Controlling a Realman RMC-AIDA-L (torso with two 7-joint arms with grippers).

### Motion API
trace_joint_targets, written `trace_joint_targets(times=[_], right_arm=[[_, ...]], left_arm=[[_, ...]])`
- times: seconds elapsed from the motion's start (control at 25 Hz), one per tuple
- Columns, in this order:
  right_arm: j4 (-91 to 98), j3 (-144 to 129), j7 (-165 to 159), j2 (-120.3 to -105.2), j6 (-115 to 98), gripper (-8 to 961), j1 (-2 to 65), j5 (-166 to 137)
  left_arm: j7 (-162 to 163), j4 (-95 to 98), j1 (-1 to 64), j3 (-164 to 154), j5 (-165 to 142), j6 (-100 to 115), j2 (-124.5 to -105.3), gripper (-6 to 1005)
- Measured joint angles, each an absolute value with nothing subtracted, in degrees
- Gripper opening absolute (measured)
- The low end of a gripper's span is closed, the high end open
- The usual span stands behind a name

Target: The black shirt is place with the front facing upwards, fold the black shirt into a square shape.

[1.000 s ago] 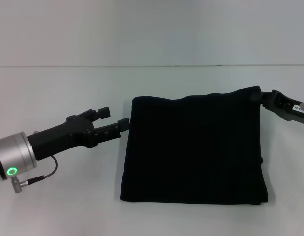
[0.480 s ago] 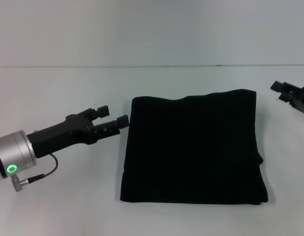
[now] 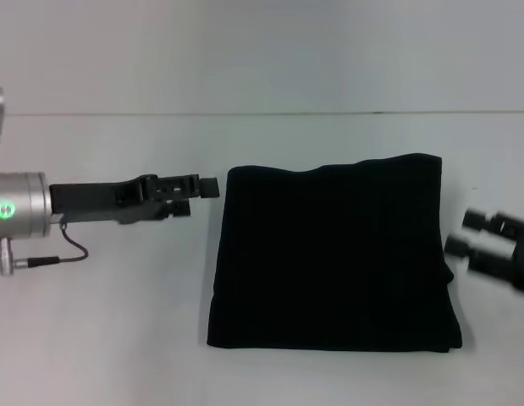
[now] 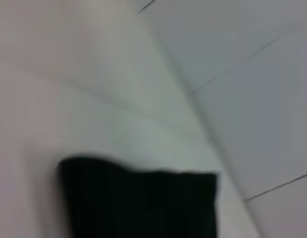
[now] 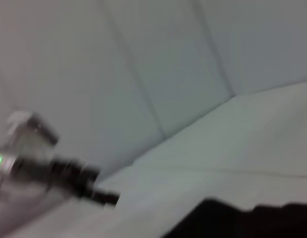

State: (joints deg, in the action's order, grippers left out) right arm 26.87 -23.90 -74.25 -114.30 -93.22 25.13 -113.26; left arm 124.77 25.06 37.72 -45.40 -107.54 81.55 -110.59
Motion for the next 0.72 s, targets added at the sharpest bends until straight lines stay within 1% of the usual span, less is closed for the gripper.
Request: trace_joint_targets(times=[0.04, 0.08, 0.16, 0.28, 0.32, 0.4, 0.52, 0.64, 0.72], right_arm=[[26.88, -23.91, -71.22, -114.78, -93.24, 748, 24.56, -114.28], [26.90, -23.88, -67.67, -115.29, -93.06, 747, 23.88, -115.19], [26.82, -23.86, -61.63, -116.59, -92.17, 747, 22.69, -116.38], [26.79, -23.85, -55.04, -118.54, -90.21, 747, 21.04, -116.91], [26.83, -23.85, -53.85, -118.98, -89.48, 747, 20.69, -117.13], [26.68, -23.90, -52.87, -119.37, -88.53, 747, 20.49, -118.17], [26.49, -23.91, -52.76, -119.41, -88.25, 747, 20.84, -120.05], [26.47, -23.91, -52.77, -119.43, -88.25, 748, 21.06, -120.83], [26.46, -23.91, -52.73, -119.45, -88.32, 748, 21.06, -121.06]], left_arm=[[129.33, 24.96, 38.79, -46.34, -109.47, 80.80, -109.90, 946], [131.58, 24.96, 39.46, -46.53, -110.93, 79.94, -109.62, 946], [135.52, 24.95, 40.76, -46.82, -113.81, 77.68, -109.50, 946], [138.25, 24.88, 41.88, -47.30, -116.32, 73.29, -110.25, 946], [138.57, 24.74, 42.27, -47.46, -116.88, 71.89, -110.58, 946], [139.13, 24.17, 43.29, -47.79, -117.98, 68.94, -111.34, 946], [139.30, 23.36, 44.44, -47.96, -118.68, 65.63, -112.46, 945], [138.69, 23.21, 44.92, -48.09, -118.82, 61.00, -114.29, 946], [138.01, 23.12, 45.40, -48.47, -118.90, 58.66, -115.18, 946]])
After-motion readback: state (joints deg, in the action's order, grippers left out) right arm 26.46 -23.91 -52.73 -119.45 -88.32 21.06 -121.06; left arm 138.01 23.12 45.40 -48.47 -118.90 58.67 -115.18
